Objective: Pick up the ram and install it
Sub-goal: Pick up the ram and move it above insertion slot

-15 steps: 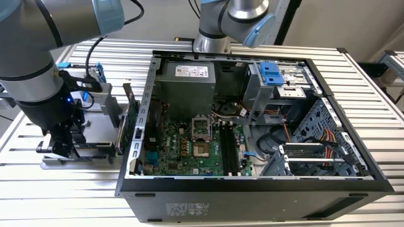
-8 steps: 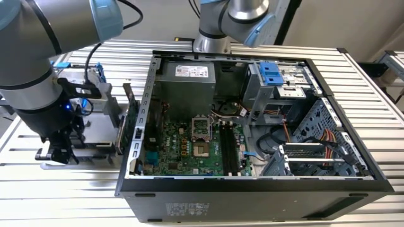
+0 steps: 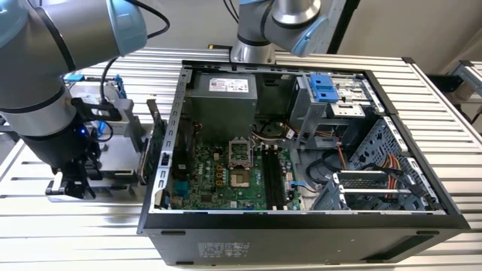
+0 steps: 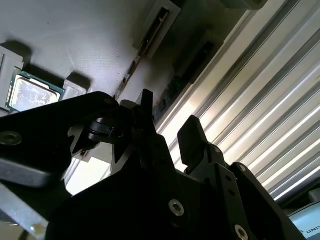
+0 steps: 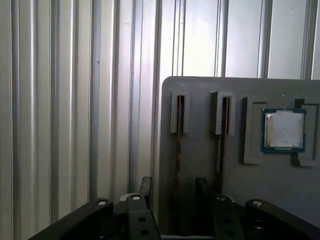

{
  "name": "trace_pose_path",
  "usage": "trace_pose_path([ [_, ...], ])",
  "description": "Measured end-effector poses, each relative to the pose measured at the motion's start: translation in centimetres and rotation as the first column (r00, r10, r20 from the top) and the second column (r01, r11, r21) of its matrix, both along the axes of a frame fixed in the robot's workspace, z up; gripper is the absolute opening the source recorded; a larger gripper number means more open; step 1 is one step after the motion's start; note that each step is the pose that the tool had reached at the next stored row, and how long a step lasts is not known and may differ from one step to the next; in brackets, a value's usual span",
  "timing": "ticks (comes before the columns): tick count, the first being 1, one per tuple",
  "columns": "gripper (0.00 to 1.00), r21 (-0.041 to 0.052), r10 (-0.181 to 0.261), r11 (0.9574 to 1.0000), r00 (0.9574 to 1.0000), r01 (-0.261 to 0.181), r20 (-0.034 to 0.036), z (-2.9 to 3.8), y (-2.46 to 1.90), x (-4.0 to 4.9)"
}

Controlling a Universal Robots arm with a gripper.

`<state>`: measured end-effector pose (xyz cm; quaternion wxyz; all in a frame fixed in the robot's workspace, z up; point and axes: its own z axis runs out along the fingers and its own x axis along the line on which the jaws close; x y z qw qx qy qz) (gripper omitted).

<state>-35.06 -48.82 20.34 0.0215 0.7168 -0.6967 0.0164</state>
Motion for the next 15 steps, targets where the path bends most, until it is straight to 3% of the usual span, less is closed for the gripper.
trace_pose_path([
  [10, 1.00, -0.0005, 0.000, 1.0000, 1.0000, 0.000, 0.0000, -1.03, 0.27, -0.01],
  [15, 1.00, -0.0005, 0.000, 1.0000, 1.0000, 0.000, 0.0000, -1.05, 0.28, -0.02],
])
